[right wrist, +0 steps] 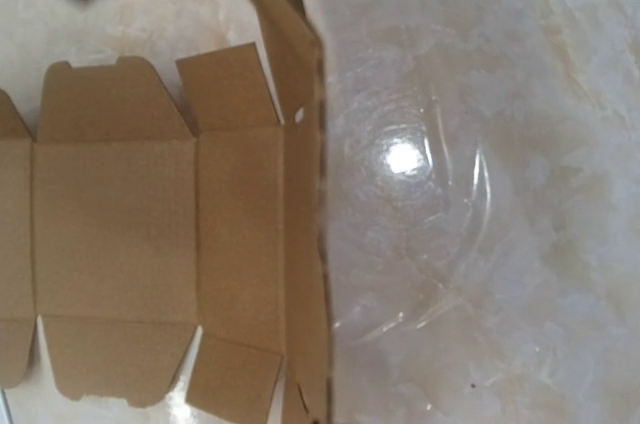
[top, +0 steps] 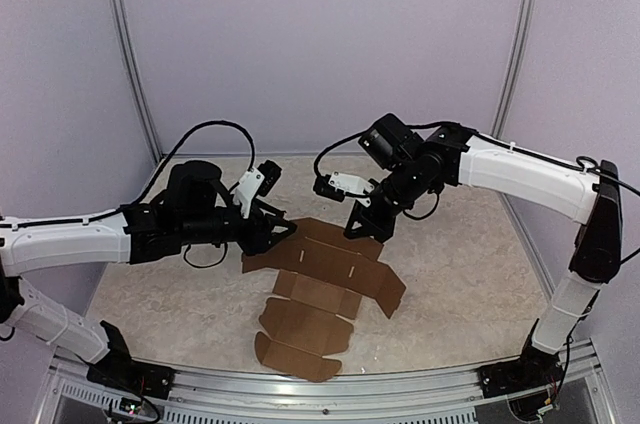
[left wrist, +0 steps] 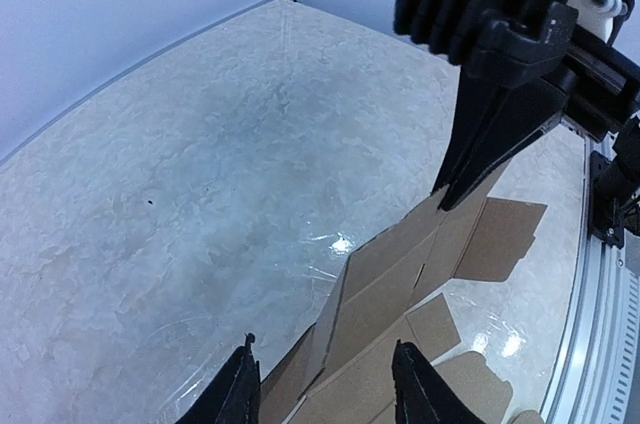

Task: Fold the paper box

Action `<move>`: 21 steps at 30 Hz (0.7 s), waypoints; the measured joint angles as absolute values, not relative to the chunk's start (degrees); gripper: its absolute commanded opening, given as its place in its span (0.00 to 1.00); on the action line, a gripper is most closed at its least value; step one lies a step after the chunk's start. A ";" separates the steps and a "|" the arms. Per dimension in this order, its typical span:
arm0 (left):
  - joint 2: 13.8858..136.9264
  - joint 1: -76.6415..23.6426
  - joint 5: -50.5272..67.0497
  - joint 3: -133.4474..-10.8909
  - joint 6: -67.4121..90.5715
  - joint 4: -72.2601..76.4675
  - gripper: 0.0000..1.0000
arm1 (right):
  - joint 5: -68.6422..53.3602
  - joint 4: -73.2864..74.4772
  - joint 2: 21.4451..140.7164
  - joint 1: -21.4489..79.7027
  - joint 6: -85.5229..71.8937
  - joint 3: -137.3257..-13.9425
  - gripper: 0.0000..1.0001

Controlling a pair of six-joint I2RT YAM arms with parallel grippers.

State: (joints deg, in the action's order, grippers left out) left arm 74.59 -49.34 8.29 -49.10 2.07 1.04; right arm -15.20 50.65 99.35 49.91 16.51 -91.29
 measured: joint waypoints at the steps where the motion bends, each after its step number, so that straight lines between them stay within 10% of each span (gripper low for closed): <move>1: 74.00 -48.80 8.71 -48.10 2.83 1.91 0.45 | -15.09 50.26 98.83 49.91 16.38 -90.61 0.00; 9: 71.00 -44.51 10.96 -43.94 11.29 8.45 0.06 | -14.68 46.92 96.05 49.95 14.96 -86.87 0.00; 21: 77.65 -44.60 14.39 -46.68 15.22 9.87 0.00 | -14.02 43.35 95.44 49.98 12.91 -85.32 0.00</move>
